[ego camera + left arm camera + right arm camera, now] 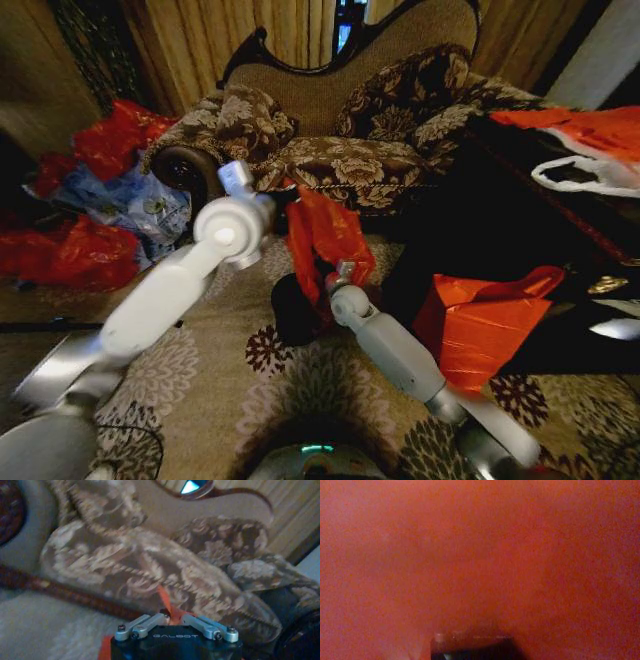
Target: Place a garbage bag over the trash bin.
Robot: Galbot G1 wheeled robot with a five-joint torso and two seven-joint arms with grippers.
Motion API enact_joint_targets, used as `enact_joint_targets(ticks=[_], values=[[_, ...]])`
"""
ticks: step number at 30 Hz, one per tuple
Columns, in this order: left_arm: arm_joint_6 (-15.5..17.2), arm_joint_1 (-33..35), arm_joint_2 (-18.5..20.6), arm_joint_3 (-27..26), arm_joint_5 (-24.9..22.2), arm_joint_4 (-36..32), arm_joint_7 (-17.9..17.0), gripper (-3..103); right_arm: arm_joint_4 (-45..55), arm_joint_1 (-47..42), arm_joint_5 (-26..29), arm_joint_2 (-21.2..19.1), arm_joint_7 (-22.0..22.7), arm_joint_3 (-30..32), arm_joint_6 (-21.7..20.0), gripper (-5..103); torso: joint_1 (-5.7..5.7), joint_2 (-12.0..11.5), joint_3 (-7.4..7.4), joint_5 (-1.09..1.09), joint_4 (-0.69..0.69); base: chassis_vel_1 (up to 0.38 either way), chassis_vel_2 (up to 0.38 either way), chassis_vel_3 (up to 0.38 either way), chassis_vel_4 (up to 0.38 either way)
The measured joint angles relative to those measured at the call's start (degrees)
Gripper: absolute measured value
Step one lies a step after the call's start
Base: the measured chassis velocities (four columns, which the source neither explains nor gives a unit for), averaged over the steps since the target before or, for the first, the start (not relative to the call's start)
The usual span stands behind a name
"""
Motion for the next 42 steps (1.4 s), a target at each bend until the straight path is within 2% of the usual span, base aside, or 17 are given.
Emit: enact_joint_targets(ticks=[3,4,7,8,10,13,14,15,16,18,21,23,25,29,31,36,42], values=[[-0.1,8.2,3.0,-5.2,-0.6,-3.6,0.1,0,-1.2,2.2,1.0,0.9,1.2,-3.3,-0.8,0,0.0,0.0,0.0,0.01,0.01,0.0,0.0,0.0,0.0],[-0.1,8.2,3.0,-5.2,-0.6,-3.6,0.1,0,-1.2,2.2,1.0,0.9,1.2,-3.3,-0.8,0,0.0,0.0,0.0,0.01,0.01,0.0,0.0,0.0,0.0],[-0.9,16.2,5.7,-9.0,-0.6,-7.2,0.5,0,-3.1,4.4,3.7,2.7,2.1,-5.8,-2.5,0,0.0,0.0,0.0,0.01,0.02,0.0,0.0,0.0,0.0],[-0.9,16.2,5.7,-9.0,-0.6,-7.2,0.5,0,-3.1,4.4,3.7,2.7,2.1,-5.8,-2.5,0,0.0,0.0,0.0,0.01,0.02,0.0,0.0,0.0,0.0],[-1.3,20.4,6.1,-11.9,-1.5,-9.5,-0.1,0,-3.1,5.7,8.6,3.7,5.4,-6.6,-5.4,0,0.0,0.0,0.0,0.01,0.02,0.0,0.0,0.0,0.0],[-1.8,23.7,5.7,-13.9,-3.0,-11.9,-1.8,0,-0.9,6.3,16.5,4.3,11.8,-6.3,-10.7,0,0.0,0.0,0.0,0.01,0.02,0.0,0.0,0.0,0.0],[-1.8,23.7,5.7,-13.9,-3.0,-11.9,-1.8,0,-0.9,6.3,16.5,4.3,11.8,-6.3,-10.7,0,0.0,0.0,0.0,0.01,0.02,0.0,0.0,0.0,0.0],[-2.1,24.8,5.4,-14.3,-3.4,-13.0,-2.5,0,0.5,6.5,21.2,4.1,15.1,-5.9,-13.0,0,0.0,0.0,0.0,0.01,0.01,0.0,0.0,0.0,0.0],[-2.1,24.8,5.4,-14.3,-3.4,-13.0,-2.5,0,0.5,6.5,21.2,4.1,15.1,-5.9,-13.0,0,0.0,0.0,0.0,0.01,0.01,0.0,0.0,0.0,0.0],[-3.0,26.1,4.4,-14.3,-4.8,-15.0,-3.9,0,1.8,6.8,26.3,3.3,19.3,-5.8,-15.4,0,0.0,0.0,0.0,0.02,0.01,0.0,0.0,0.0,0.0],[-3.6,26.8,3.7,-14.1,-6.0,-15.9,-4.4,0,2.1,7.0,27.1,2.6,20.1,-6.2,-16.0,0,0.0,0.0,0.0,0.02,0.0,0.0,0.0,0.0,0.0],[-5.6,28.6,1.7,-13.4,-9.3,-17.5,-5.7,0,2.8,7.4,29.1,2.0,22.3,-6.5,-17.4,0,0.0,0.0,0.0,0.02,-0.01,0.0,0.0,0.0,0.0],[-6.2,29.4,1.0,-13.3,-10.6,-18.0,-6.3,0,3.0,7.6,30.0,1.9,23.1,-6.5,-17.9,0,0.0,0.0,0.0,0.02,-0.01,0.0,0.0,0.0,0.0],[-7.5,32.5,-0.7,-13.8,-11.9,-18.1,-6.5,0,1.9,8.1,30.0,2.3,23.0,-7.4,-19.0,0,0.0,0.0,0.0,0.02,0.0,0.0,0.0,0.0,0.0],[-7.6,34.4,-2.2,-15.6,-12.4,-15.4,-3.5,0,-0.3,8.2,29.5,3.6,21.9,-8.2,-19.8,0,0.0,0.0,0.0,0.03,0.01,0.0,0.0,0.0,0.0],[-8.1,34.7,-4.7,-16.3,-13.2,-11.9,-1.8,0,-3.4,7.9,28.0,5.4,19.7,-9.4,-20.2,0,0.0,0.0,0.01,0.02,0.01,0.0,0.0,0.0,0.0],[-8.8,34.1,-8.4,-15.5,-13.3,-8.8,-1.0,0,-11.7,6.6,22.6,9.1,15.1,-9.1,-20.5,0,0.01,0.0,0.01,0.02,0.01,0.0,0.0,0.0,0.0]])
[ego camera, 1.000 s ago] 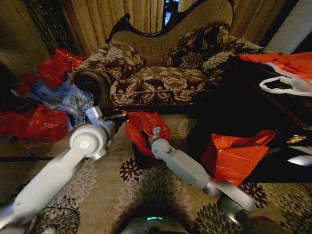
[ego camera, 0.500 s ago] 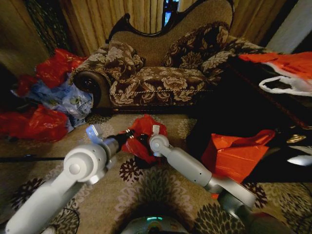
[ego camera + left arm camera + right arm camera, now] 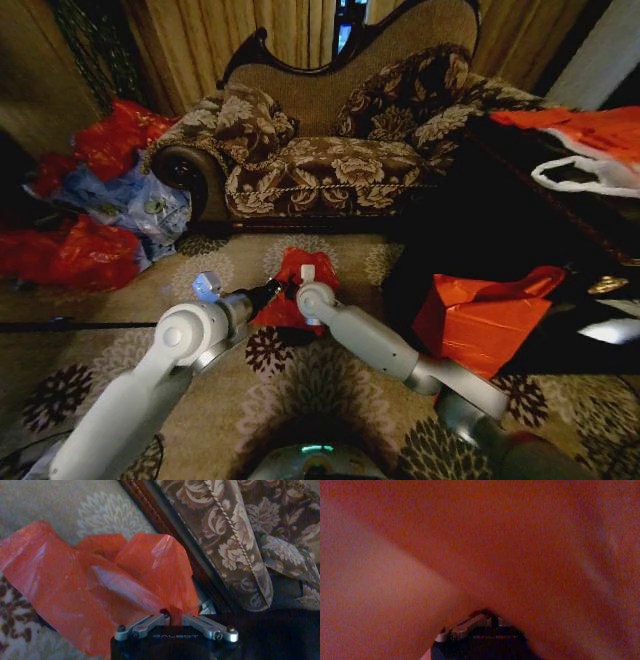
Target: Place a garbage bag over the trash bin.
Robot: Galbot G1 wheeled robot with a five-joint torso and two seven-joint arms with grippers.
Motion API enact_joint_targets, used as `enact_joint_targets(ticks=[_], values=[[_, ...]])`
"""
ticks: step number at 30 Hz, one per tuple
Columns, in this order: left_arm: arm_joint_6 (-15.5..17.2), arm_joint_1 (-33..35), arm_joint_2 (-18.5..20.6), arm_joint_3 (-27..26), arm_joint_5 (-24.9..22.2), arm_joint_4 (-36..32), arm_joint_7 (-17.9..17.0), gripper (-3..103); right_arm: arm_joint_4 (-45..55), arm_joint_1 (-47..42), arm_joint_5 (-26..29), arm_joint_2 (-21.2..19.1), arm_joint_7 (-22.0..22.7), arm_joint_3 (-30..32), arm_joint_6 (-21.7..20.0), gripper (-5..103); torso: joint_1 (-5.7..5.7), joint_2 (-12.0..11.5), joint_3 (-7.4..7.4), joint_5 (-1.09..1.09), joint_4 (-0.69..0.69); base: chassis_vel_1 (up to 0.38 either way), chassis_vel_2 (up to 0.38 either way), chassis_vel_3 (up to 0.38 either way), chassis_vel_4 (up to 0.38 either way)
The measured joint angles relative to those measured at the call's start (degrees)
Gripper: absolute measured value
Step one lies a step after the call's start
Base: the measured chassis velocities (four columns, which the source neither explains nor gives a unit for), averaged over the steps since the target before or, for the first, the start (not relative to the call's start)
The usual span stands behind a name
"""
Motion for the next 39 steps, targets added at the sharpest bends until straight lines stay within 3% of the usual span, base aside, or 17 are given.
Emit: enact_joint_targets(ticks=[2,3,12,26,32,36,38,39], values=[[-0.2,-0.1,-0.6,0.0,0.0,0.7,-0.1,0,-1.6,-0.3,-1.4,0.7,-1.0,0.2,0.0,0,0.0,0.0,0.0,0.0,0.0,0.0,0.0,0.0,0.0],[-0.6,-0.7,-2.0,-0.9,0.3,3.3,-0.8,0,-6.2,-1.1,-5.1,2.9,-3.4,0.9,0.1,0,0.0,0.0,0.0,0.0,0.0,0.0,0.0,0.0,0.0],[-0.7,-3.3,-3.8,-4.3,0.1,8.7,-1.8,0,-17.5,-0.7,-11.2,7.9,-8.0,3.2,0.1,0,0.0,0.0,0.0,0.01,0.02,0.0,0.0,0.0,0.0],[-0.7,-3.7,-4.0,-6.8,-0.1,10.2,-3.6,0,-28.9,-0.7,-16.5,8.0,-12.3,8.0,0.0,0,0.0,0.0,0.0,0.0,0.0,0.0,0.0,0.0,0.0],[-0.6,-3.7,-4.2,-6.8,0.2,10.3,-3.9,0,-27.8,-1.6,-16.7,7.9,-12.0,7.9,0.4,0,-0.01,0.0,-0.01,0.0,0.0,0.0,0.0,0.0,0.0],[-0.5,-3.7,-4.8,-6.4,1.6,10.6,-4.0,0,-22.6,-2.5,-14.2,7.9,-8.8,6.7,0.4,1,-0.01,0.0,-0.01,0.0,-0.01,0.0,0.0,0.0,0.0],[-0.3,-3.7,-5.1,-6.2,2.4,10.8,-4.0,0,-17.7,-3.1,-11.6,7.9,-5.5,4.5,0.6,12,0.0,0.0,0.0,0.0,0.0,0.0,0.0,0.0,0.0],[-0.3,-3.7,-5.1,-6.2,2.4,10.8,-4.0,0,-17.7,-3.1,-11.6,7.9,-5.5,4.5,0.6,12,0.0,0.0,0.0,0.0,0.0,0.0,0.0,0.0,0.0]])
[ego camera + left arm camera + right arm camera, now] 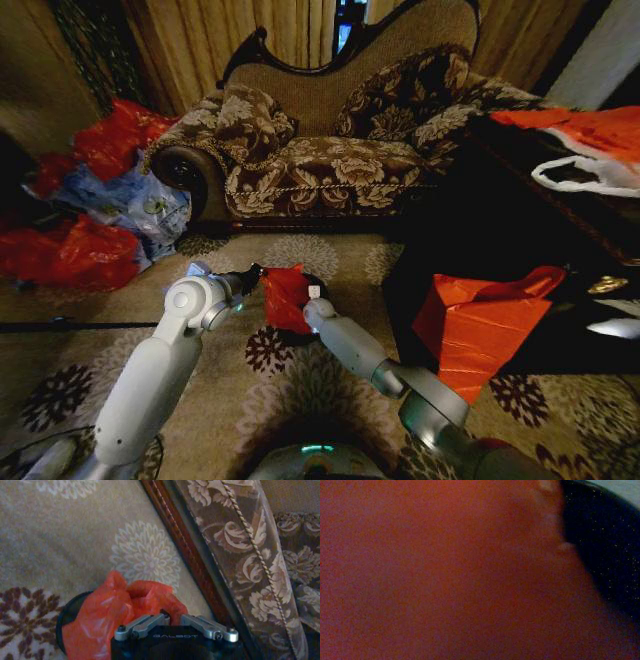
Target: Place a garbage bag over the trash bin.
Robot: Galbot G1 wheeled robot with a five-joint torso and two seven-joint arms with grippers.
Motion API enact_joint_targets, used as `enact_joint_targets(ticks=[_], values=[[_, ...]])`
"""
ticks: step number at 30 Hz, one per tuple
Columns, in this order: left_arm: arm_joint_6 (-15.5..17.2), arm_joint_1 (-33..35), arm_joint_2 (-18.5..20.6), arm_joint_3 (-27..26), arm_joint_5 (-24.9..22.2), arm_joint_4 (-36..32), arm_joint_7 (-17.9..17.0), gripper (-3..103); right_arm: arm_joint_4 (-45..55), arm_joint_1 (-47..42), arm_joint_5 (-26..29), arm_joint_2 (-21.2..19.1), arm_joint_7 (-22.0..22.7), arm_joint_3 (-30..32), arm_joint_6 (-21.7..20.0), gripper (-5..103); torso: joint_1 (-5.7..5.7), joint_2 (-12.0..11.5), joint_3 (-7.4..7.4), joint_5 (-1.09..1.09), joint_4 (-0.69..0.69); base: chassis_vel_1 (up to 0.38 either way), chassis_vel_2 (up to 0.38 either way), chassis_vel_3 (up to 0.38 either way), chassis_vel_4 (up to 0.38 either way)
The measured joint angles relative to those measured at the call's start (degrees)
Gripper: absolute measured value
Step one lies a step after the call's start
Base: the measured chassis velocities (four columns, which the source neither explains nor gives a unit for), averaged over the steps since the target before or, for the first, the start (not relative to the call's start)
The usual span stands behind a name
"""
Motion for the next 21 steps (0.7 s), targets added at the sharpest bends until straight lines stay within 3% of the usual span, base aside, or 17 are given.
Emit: enact_joint_targets(ticks=[2,5,8,9,15,16,19,21], values=[[0.5,0.0,-0.2,0.0,1.0,0.6,0.3,0,5.0,-0.1,2.1,0.0,5.0,-3.1,1.1,22,0.0,0.0,0.0,-0.01,0.0,0.0,0.0,0.0,0.0],[0.7,0.0,-0.2,-0.1,1.3,1.0,0.5,0,6.8,-0.1,3.1,0.0,6.7,-3.9,1.3,28,0.0,0.0,0.0,-0.02,-0.01,0.0,0.0,0.0,0.0],[1.2,0.1,0.1,-0.8,2.3,2.6,1.7,0,12.8,0.5,6.0,-2.0,11.2,-6.2,1.4,44,0.0,0.0,0.0,-0.01,0.0,0.0,0.0,0.0,0.0],[1.2,0.1,0.1,-0.8,2.3,2.6,1.7,0,12.8,0.5,6.0,-2.0,11.2,-6.2,1.4,44,0.0,0.0,0.0,-0.01,0.0,0.0,0.0,0.0,0.0],[1.7,0.3,0.8,-1.0,2.9,3.7,3.7,0,18.0,1.0,6.5,-5.3,15.4,-7.2,1.8,71,0.0,0.0,0.0,0.0,0.01,0.0,0.0,0.0,0.0],[1.7,0.3,0.8,-1.0,2.9,3.7,3.7,0,18.0,1.0,6.5,-5.3,15.4,-7.2,1.8,71,0.0,0.0,0.0,0.0,0.01,0.0,0.0,0.0,0.0],[1.7,0.3,0.8,-0.4,3.1,3.7,4.0,0,18.9,1.4,6.1,-6.0,15.9,-6.7,1.9,88,0.0,0.0,0.0,0.0,0.0,0.0,0.0,0.0,0.0],[1.7,0.3,0.8,-0.2,3.2,3.7,4.1,0,19.2,1.4,6.0,-6.2,16.1,-6.6,2.0,88,0.0,0.0,0.0,0.0,0.0,0.0,0.0,0.0,0.0]])
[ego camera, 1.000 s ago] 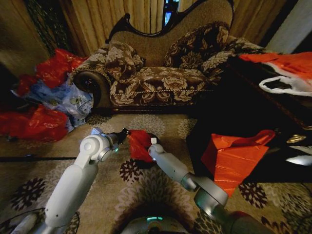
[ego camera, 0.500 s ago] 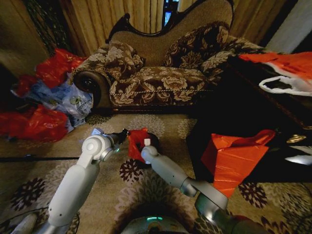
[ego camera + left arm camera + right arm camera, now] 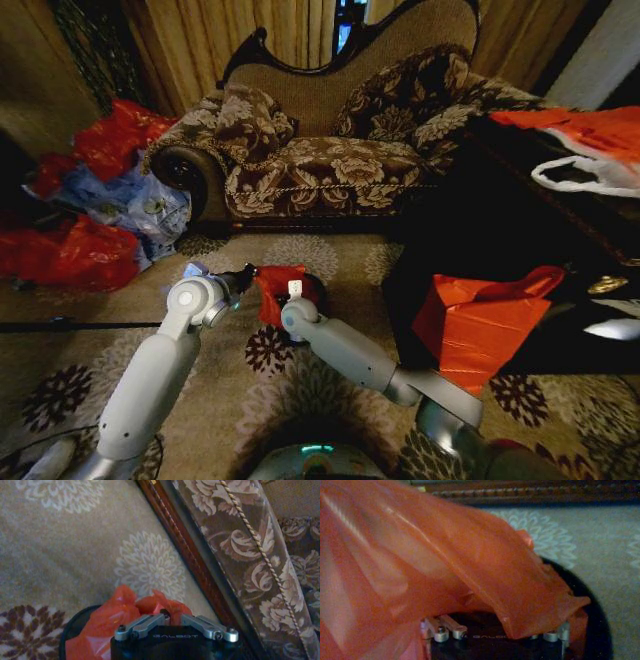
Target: Place a garbage bag over the trash bin.
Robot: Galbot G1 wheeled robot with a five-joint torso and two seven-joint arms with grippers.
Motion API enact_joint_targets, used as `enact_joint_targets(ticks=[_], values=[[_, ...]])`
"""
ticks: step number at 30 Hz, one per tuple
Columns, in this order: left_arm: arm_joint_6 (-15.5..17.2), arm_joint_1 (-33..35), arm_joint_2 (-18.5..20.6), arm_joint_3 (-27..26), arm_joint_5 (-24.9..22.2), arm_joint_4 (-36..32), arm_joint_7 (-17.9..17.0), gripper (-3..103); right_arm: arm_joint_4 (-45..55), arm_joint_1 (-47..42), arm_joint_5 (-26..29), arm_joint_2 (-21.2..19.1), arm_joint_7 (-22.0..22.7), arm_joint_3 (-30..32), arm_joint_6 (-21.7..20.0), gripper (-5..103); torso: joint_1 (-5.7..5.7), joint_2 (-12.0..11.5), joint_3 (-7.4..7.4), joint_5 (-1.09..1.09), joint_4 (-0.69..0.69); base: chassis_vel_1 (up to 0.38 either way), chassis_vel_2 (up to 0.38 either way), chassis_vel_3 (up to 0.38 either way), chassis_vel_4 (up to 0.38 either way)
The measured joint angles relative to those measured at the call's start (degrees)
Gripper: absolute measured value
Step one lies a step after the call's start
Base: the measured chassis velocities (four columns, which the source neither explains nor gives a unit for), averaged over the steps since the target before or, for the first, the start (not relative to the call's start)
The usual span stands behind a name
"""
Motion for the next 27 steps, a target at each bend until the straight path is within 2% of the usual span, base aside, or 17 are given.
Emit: enact_joint_targets(ticks=[2,6,10,17,27], values=[[0.1,0.2,0.0,0.2,0.3,0.0,0.3,0,1.4,0.3,-0.1,-0.7,1.2,0.2,0.1,97,0.0,0.0,0.0,0.0,0.01,0.0,0.0,0.0,0.0],[0.3,0.4,0.1,0.2,0.7,0.3,0.9,0,3.6,0.5,0.1,-1.9,2.7,0.4,0.3,100,0.0,0.0,0.0,0.0,0.01,0.0,0.0,0.0,0.0],[0.5,0.4,0.4,0.2,0.8,0.6,1.3,0,5.8,0.9,1.0,-2.9,3.7,0.6,0.5,100,0.0,0.0,0.0,0.0,0.01,0.0,0.0,0.0,0.0],[0.6,-0.5,0.1,0.7,1.7,2.5,1.7,0,14.8,1.1,7.3,-6.9,7.9,0.5,0.7,100,0.0,0.0,0.0,0.0,0.01,0.0,0.0,0.0,0.0],[0.5,-3.1,-1.0,1.9,2.4,4.9,1.8,0,24.7,-0.8,9.5,-12.7,8.9,0.6,1.4,100,0.0,0.0,0.0,0.01,0.0,0.0,0.0,0.0,0.0]])
